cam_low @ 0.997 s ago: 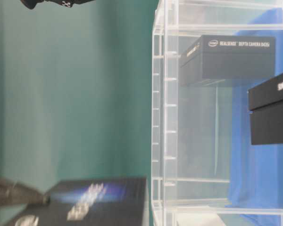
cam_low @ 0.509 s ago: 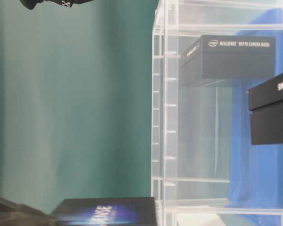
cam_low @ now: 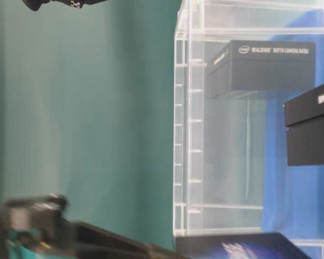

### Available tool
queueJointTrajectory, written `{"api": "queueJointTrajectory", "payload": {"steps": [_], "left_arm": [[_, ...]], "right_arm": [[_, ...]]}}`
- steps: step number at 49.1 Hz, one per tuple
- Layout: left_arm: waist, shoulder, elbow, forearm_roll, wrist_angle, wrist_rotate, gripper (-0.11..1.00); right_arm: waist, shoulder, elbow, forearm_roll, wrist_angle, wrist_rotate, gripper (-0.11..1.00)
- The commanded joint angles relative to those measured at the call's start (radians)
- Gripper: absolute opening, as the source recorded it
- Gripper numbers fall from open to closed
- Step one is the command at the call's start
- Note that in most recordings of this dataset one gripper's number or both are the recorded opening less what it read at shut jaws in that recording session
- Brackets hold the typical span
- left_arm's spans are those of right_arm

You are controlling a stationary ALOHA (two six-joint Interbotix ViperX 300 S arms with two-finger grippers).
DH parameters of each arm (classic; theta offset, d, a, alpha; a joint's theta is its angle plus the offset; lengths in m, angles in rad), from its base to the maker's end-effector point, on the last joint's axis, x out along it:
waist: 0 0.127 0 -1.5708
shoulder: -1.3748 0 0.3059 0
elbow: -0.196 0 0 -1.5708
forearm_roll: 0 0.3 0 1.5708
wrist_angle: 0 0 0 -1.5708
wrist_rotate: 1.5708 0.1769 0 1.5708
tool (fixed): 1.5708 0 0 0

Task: Take out the box from the case.
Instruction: 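Carry the box to the table left of the first box and lower it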

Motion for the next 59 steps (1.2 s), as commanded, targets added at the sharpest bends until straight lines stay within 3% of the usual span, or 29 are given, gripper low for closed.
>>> {"api": "queueJointTrajectory", "payload": {"steps": [1,23,59], "left_arm": [[-0.018,-0.018,0.025,0.008,-0.021,-0.02,0.63],[-0.023,0.057,0.147,0.006,-0.196,-0.025,0.63],[-0.002,0.046,0.166,-0.008,-0.272,-0.018,0.63]], "right_arm": [[0.003,-0.012,-0.011,-0.002,-0.002,0.0,0.93],[0.005,-0.014,-0.009,-0.002,-0.002,0.0,0.93],[0.012,-0.014,-0.011,-0.002,-0.002,0.0,0.93]]}}
